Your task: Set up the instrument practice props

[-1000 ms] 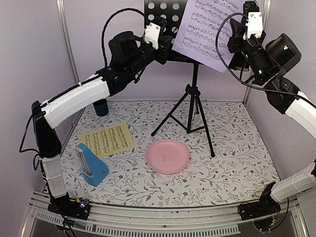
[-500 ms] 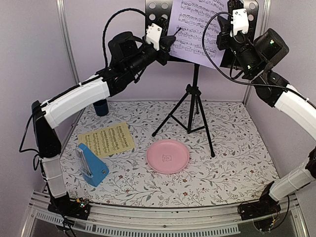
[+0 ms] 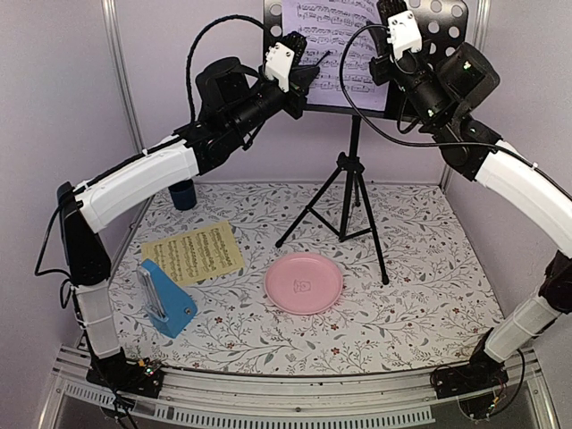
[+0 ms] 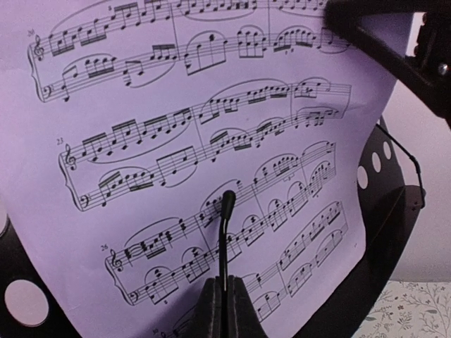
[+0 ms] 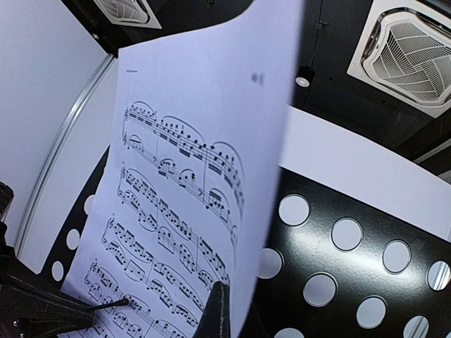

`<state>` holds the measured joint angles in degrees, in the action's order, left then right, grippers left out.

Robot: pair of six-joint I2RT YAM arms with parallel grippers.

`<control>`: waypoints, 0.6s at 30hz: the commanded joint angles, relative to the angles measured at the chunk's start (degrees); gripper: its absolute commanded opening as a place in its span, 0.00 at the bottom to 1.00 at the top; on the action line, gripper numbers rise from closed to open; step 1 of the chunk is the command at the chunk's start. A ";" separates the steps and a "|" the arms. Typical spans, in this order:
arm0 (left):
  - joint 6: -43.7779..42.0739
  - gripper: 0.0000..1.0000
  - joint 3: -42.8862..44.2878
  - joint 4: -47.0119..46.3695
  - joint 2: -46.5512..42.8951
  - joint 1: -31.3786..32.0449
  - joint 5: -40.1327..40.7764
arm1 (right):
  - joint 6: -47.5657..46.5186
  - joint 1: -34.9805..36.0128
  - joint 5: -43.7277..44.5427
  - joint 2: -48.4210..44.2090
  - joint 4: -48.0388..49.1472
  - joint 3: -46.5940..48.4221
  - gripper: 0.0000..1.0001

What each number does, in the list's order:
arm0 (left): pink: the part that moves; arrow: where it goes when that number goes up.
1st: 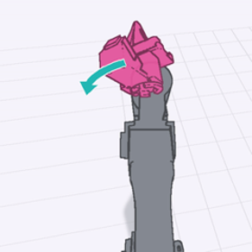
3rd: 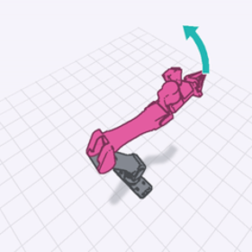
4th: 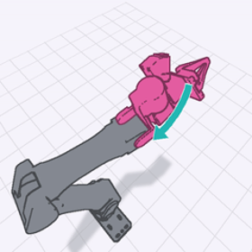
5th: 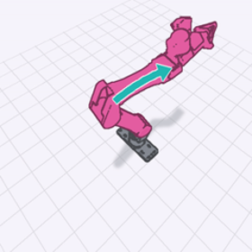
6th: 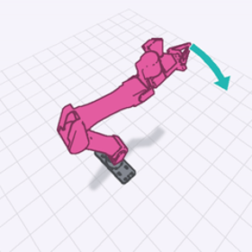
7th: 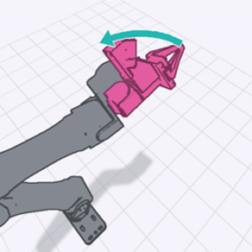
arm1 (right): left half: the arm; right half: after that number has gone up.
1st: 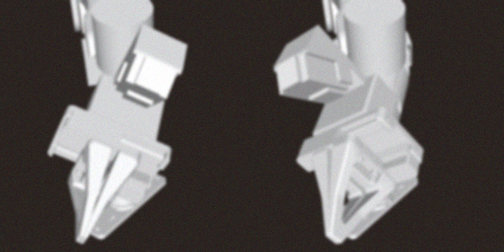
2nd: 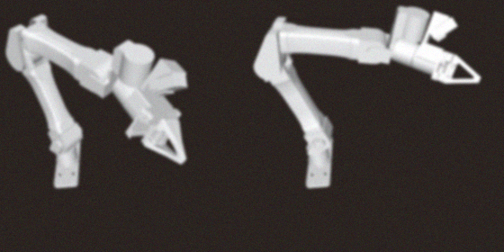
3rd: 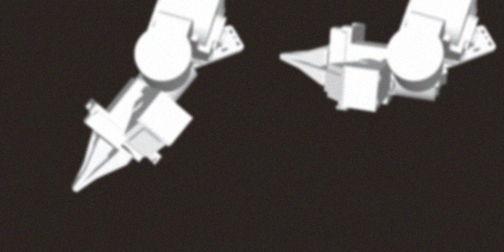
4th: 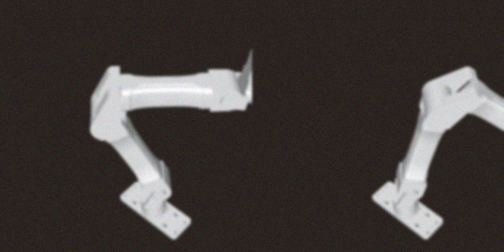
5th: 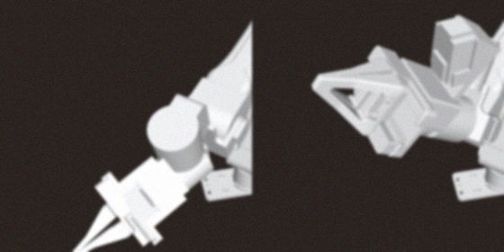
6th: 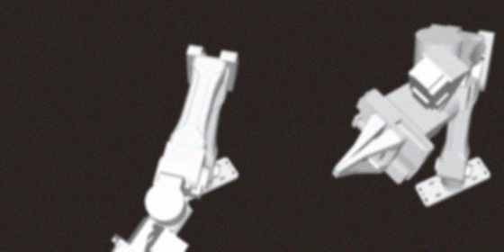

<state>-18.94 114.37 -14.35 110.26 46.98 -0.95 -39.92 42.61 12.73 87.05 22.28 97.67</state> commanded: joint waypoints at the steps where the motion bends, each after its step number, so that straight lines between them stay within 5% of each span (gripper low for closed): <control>1: -0.94 0.00 0.11 -3.00 -0.84 0.76 -3.10 | 0.56 -0.33 0.00 1.88 1.75 2.75 0.00; 18: -1.63 0.00 -0.17 -3.67 -1.21 0.78 -4.14 | 5.16 -0.69 0.43 4.02 4.65 3.90 0.00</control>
<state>-19.92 114.37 -14.35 110.26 46.98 -2.13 -36.73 42.61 12.95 90.96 24.51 99.94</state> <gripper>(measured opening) 0.031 0.009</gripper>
